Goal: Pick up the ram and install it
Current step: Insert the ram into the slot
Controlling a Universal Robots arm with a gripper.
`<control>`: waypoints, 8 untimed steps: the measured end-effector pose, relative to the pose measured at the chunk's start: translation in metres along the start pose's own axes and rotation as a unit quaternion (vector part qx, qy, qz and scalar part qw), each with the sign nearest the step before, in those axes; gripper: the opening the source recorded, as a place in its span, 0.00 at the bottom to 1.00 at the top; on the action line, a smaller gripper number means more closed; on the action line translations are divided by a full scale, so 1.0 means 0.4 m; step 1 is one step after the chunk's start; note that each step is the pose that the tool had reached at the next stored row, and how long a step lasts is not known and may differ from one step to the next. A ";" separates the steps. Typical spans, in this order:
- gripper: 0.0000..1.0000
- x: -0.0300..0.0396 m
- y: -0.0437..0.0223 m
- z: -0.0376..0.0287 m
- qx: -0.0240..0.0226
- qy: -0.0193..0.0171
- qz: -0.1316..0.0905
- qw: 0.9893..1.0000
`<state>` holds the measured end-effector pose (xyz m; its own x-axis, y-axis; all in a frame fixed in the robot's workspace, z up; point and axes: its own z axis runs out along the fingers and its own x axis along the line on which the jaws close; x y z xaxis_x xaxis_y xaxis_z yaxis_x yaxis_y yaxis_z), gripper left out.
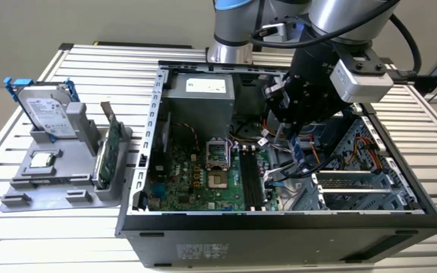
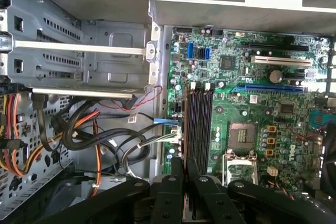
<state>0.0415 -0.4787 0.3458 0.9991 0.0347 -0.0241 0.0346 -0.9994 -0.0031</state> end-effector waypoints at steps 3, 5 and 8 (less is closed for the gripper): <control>0.00 0.000 -0.001 0.002 0.000 0.000 0.000 1.000; 0.00 0.001 -0.001 0.003 0.000 0.000 0.000 1.000; 0.00 0.001 -0.001 0.004 0.000 0.000 0.000 1.000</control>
<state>0.0417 -0.4783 0.3441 0.9991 0.0347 -0.0241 0.0346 -0.9994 -0.0029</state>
